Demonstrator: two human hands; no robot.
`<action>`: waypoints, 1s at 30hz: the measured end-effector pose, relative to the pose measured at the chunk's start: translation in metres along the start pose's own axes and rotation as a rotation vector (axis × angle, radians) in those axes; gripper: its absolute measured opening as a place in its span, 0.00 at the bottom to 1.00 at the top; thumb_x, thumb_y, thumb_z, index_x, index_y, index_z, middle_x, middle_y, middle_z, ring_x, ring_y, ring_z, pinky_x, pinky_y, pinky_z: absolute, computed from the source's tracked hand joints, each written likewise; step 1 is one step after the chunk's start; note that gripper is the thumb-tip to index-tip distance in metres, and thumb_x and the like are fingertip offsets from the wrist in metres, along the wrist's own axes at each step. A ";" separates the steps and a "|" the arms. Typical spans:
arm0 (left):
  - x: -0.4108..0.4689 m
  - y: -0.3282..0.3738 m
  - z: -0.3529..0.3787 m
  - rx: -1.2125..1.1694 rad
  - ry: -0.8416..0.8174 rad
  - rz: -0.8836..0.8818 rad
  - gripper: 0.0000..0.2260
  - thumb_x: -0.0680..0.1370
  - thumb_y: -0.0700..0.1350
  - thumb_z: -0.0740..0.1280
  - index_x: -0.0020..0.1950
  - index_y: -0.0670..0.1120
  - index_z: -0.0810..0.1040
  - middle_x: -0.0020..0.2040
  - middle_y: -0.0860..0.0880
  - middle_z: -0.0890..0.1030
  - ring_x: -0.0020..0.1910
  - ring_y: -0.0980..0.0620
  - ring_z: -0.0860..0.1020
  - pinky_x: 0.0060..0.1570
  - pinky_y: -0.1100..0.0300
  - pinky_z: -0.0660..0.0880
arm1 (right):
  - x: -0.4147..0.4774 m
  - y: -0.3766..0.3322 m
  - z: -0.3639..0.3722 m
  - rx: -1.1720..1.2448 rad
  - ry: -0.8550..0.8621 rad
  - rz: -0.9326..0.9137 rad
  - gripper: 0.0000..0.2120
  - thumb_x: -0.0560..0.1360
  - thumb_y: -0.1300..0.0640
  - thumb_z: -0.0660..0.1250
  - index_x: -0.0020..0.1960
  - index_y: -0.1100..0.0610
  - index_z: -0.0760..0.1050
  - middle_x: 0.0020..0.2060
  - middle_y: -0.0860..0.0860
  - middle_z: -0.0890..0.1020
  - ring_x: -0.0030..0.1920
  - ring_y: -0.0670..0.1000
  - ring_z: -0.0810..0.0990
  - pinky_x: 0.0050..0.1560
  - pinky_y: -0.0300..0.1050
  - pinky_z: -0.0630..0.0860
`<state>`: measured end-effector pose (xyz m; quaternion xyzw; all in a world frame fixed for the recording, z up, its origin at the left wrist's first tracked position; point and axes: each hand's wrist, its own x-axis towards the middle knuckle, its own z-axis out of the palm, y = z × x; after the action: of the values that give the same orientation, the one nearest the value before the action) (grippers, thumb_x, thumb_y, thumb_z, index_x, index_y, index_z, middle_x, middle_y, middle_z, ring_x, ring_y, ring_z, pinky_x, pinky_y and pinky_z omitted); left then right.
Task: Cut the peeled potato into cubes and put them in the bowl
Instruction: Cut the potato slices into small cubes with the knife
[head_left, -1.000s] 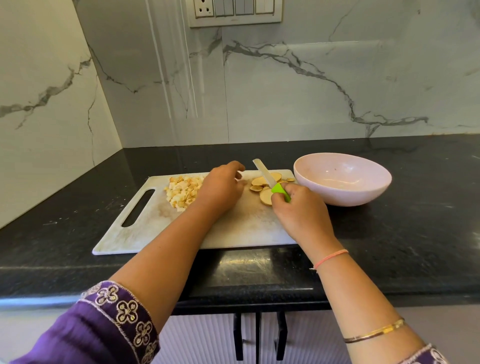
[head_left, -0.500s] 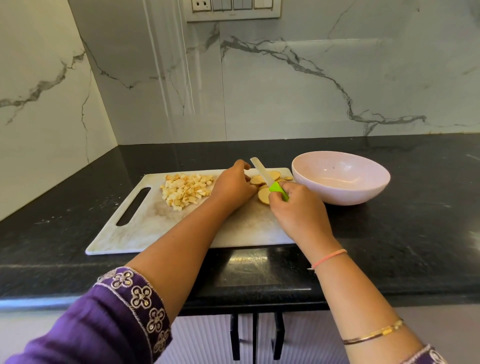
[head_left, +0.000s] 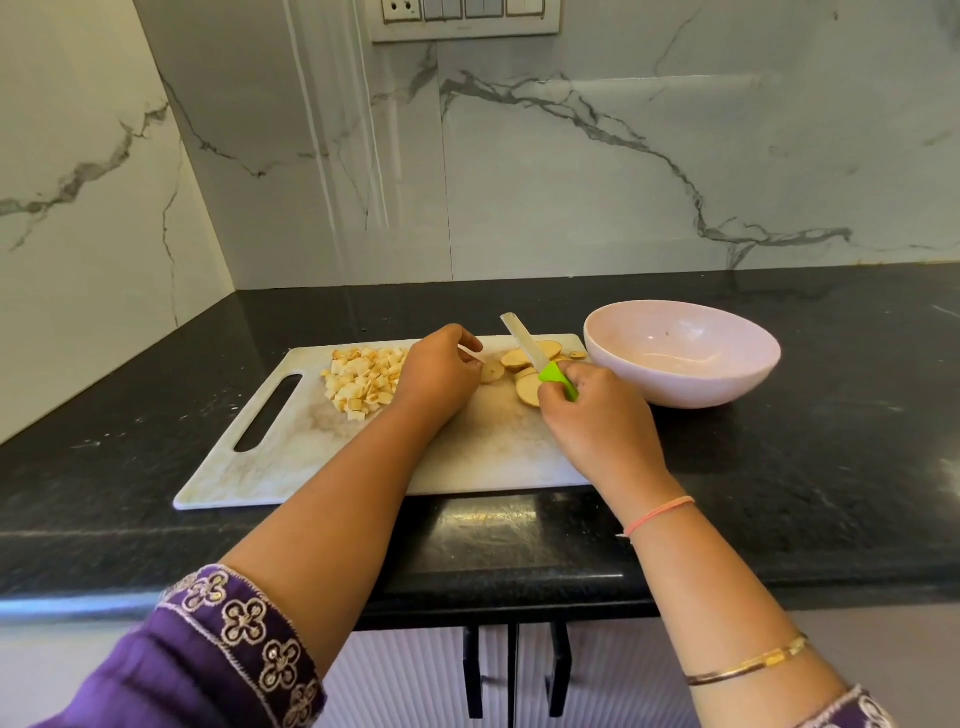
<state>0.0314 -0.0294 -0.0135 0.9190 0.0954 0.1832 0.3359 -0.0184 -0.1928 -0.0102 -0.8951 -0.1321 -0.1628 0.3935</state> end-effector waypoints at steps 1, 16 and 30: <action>-0.001 0.000 -0.001 -0.001 0.008 -0.004 0.10 0.78 0.40 0.65 0.59 0.48 0.76 0.47 0.50 0.80 0.40 0.56 0.76 0.34 0.68 0.69 | 0.000 0.000 0.001 0.001 0.000 -0.002 0.15 0.78 0.54 0.58 0.58 0.61 0.76 0.38 0.51 0.75 0.40 0.54 0.77 0.41 0.48 0.74; -0.018 -0.002 -0.021 0.194 -0.090 0.176 0.10 0.76 0.39 0.68 0.53 0.51 0.77 0.49 0.54 0.80 0.46 0.56 0.76 0.46 0.63 0.74 | 0.002 0.005 0.007 -0.052 0.008 -0.053 0.13 0.78 0.53 0.57 0.55 0.55 0.78 0.37 0.52 0.78 0.36 0.54 0.75 0.34 0.42 0.66; -0.021 0.000 -0.007 0.313 0.033 0.115 0.15 0.75 0.55 0.67 0.56 0.48 0.75 0.50 0.50 0.79 0.50 0.51 0.76 0.42 0.60 0.70 | -0.002 -0.001 0.009 -0.152 0.011 -0.088 0.14 0.78 0.52 0.58 0.56 0.57 0.78 0.39 0.53 0.79 0.39 0.55 0.75 0.35 0.43 0.69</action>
<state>0.0096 -0.0312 -0.0143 0.9609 0.0755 0.2000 0.1759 -0.0184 -0.1861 -0.0160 -0.9148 -0.1564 -0.1942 0.3177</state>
